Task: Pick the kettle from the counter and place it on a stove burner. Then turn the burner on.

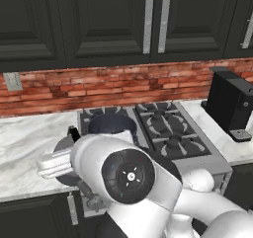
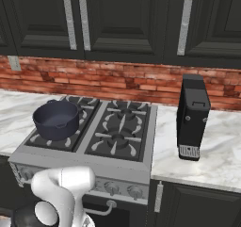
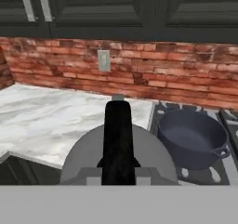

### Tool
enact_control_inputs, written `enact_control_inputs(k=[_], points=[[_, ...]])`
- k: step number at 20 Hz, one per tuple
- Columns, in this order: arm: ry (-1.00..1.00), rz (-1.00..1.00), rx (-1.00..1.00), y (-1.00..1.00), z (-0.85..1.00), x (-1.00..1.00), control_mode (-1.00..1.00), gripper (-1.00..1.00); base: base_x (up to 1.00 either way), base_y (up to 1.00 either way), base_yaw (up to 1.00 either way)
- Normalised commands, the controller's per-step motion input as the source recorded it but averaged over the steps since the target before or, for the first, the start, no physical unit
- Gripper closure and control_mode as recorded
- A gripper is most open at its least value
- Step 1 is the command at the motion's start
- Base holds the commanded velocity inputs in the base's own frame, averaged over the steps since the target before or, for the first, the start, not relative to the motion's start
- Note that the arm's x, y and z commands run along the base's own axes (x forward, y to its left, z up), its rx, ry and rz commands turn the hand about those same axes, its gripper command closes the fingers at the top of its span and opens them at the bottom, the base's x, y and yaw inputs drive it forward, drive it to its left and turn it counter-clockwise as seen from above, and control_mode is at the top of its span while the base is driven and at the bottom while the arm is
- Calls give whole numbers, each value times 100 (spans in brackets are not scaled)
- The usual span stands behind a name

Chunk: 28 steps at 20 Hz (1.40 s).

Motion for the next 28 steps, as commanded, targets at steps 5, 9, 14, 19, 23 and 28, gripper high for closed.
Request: enact_control_inputs(k=[5,9,14,19,23,28], points=[[22,-4,35,-100,59,-23,-100,100,0,0,0],[32,-6,36,-100,84,-6,-100,100,0,0,0],[37,-10,36,-100,91,-8,-100,100,0,0,0],[25,-11,14,-96,33,-22,-100,100,0,0,0],[0,0,0,-6,0,-3,-100,100,0,0,0],[1,-17,-6,-4,-10,-10,-100,100,0,0,0]])
